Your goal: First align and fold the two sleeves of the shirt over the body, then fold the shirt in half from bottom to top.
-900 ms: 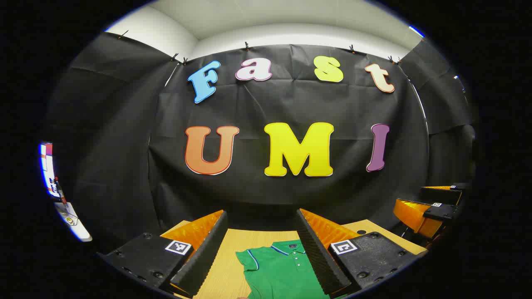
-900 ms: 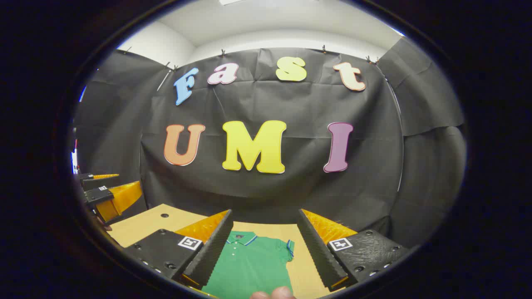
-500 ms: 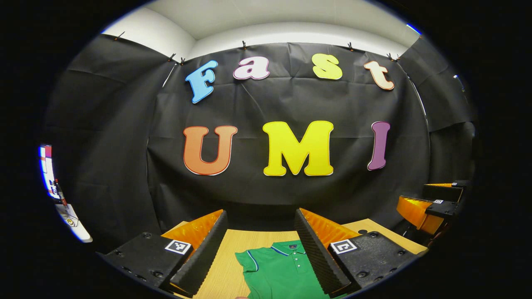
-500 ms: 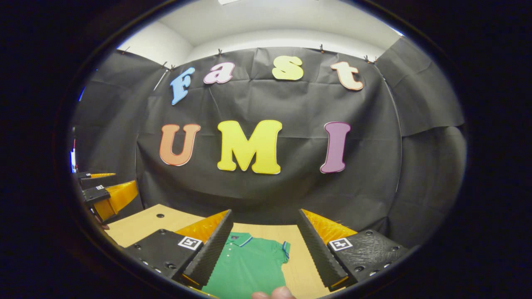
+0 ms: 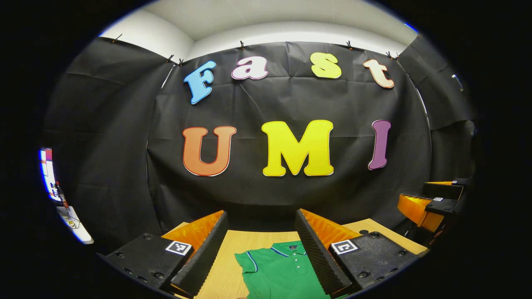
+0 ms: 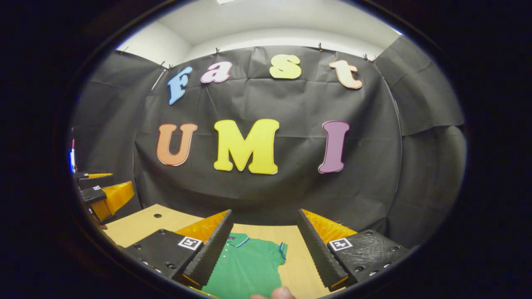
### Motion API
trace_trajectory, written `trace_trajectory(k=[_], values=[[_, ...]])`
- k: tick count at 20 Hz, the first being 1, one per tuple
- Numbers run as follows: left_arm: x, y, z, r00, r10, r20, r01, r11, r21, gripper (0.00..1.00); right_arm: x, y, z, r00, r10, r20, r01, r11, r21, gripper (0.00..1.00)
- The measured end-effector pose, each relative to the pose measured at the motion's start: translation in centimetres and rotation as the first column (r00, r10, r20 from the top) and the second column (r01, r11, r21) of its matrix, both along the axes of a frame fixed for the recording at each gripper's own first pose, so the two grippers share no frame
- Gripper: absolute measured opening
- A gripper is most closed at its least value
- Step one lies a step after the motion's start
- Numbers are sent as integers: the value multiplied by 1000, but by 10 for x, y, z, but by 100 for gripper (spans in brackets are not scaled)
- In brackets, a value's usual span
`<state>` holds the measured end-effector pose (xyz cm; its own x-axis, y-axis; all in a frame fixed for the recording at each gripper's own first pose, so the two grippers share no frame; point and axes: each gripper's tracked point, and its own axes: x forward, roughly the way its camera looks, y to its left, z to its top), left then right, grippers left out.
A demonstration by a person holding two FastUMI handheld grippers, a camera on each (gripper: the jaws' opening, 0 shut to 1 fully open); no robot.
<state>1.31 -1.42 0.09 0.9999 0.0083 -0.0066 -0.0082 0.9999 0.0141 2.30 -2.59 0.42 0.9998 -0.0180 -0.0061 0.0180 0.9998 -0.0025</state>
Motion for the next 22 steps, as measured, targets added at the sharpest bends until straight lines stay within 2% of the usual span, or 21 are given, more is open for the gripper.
trace_trajectory(k=[8, 9, 10, 15, 16, 19, 22], values=[[3, -2, -6, 1000, 12, -16, -12, 1000, 9, 100, 11, -6, -20, 998, 11, -66, -11, 1000, -5, 96], [4, -2, -6, 1000, 11, -17, -11, 1000, 9, 97, 16, -5, -29, 996, 18, -88, -19, 1000, -8, 96], [5, -2, -4, 1000, 12, -11, -12, 1000, 9, 100, 21, -7, -41, 993, 19, -119, -20, 1000, -14, 95], [13, 1, -4, 999, 32, -13, -32, 999, 15, 100, 51, -28, -90, 970, 6, -243, -9, 1000, -12, 97], [15, 2, -6, 999, 41, -17, -41, 999, 17, 100, 60, -33, -99, 965, -1, -261, -2, 1000, -11, 95], [21, 5, -12, 997, 65, -40, -64, 998, 13, 100, 92, -44, -136, 939, 12, -343, -6, 1000, 18, 96], [28, 6, -16, 994, 82, -74, -83, 997, -10, 100, 130, -57, -185, 891, 10, -454, -1, 1000, 20, 95]])
